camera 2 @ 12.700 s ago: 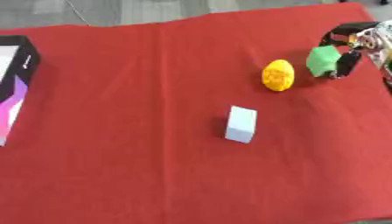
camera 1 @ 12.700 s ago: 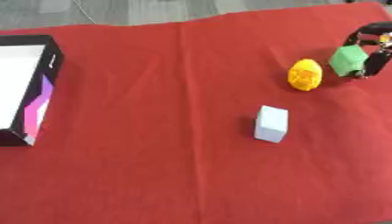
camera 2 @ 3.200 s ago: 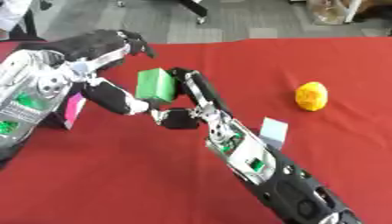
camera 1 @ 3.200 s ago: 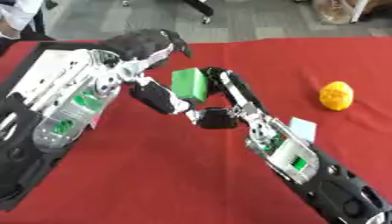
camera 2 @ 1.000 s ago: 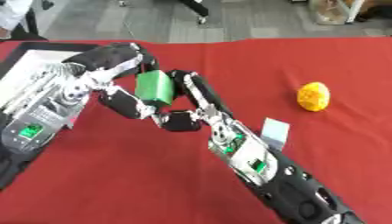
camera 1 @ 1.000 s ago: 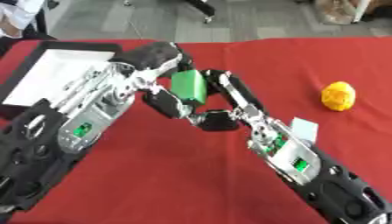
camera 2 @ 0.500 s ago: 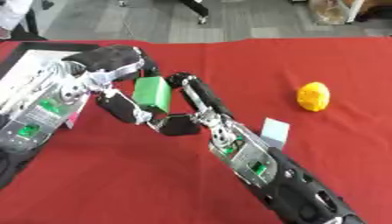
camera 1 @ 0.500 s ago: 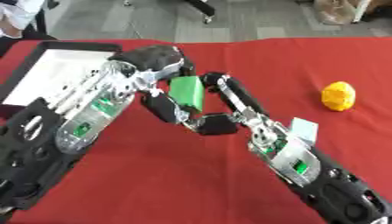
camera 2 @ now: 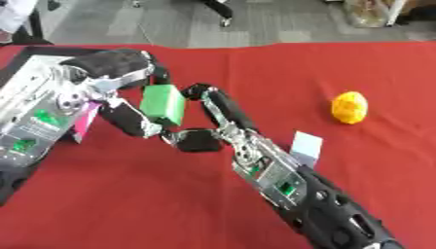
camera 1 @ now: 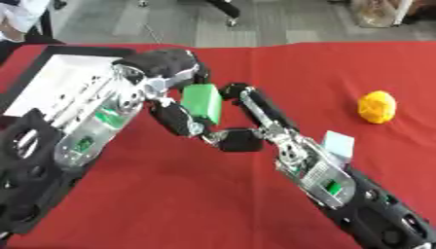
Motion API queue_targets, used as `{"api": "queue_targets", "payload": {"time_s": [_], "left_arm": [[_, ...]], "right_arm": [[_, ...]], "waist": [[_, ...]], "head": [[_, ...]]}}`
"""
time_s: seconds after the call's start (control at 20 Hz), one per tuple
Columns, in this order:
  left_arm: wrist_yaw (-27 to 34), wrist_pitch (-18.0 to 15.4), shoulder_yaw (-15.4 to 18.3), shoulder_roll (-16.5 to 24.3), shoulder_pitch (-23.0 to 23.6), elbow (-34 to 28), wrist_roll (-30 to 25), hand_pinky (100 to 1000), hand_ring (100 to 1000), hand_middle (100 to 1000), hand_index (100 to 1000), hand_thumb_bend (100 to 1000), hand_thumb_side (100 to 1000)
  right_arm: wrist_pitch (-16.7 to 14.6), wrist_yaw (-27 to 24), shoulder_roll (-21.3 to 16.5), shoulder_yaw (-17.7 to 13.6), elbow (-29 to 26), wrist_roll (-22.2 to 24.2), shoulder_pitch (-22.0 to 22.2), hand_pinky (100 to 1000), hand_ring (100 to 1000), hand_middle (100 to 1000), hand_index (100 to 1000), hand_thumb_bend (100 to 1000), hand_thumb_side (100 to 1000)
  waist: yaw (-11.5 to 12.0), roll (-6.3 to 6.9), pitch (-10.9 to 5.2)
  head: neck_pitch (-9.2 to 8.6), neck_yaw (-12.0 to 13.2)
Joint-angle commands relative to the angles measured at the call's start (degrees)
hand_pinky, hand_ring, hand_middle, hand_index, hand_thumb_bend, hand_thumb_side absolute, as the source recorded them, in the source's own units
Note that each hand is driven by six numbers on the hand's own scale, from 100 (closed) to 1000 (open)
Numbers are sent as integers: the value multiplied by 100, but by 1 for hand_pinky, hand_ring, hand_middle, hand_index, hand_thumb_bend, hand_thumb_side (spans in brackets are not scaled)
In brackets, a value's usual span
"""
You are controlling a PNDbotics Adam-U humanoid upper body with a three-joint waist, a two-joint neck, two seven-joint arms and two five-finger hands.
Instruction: Pick up the objects with one hand, pass them to the other hand, and then place them into the box on the other side of the table.
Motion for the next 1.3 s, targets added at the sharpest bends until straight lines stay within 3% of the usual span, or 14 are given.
{"api": "queue_targets", "payload": {"time_s": [0.05,0.3,0.6,0.9,1.05,1.3], "left_arm": [[-32,56,219,225,0,-169,-6,665,578,413,403,187,100],[41,122,279,386,156,-342,0,663,579,411,403,184,100],[7,186,425,561,311,-472,36,660,575,409,402,178,100],[352,729,951,948,440,-522,617,663,554,400,403,100,100],[600,1012,1138,1156,424,-360,1006,665,553,398,404,100,100],[686,1108,1233,1479,282,280,1301,666,561,405,411,101,100]], "right_arm": [[35,10,-88,-71,-64,-21,-48,827,836,766,871,434,376],[-7,39,-99,-71,-77,12,-35,827,835,769,885,459,318],[-77,79,-125,-68,-85,137,-21,829,834,770,884,461,327],[-18,-43,-163,-95,-211,111,-30,824,826,764,876,436,305],[-7,-174,-183,-104,-284,35,-37,822,823,762,872,420,308],[-30,-307,-222,-128,-491,-4,-75,819,818,758,866,416,309]], "waist": [[10,61,-64],[15,57,-55],[16,54,-49],[7,42,-37],[-13,23,-25],[-89,-42,22]], "head": [[-8,9],[-8,10],[-8,11],[-8,14],[-8,66],[-8,220]]}}
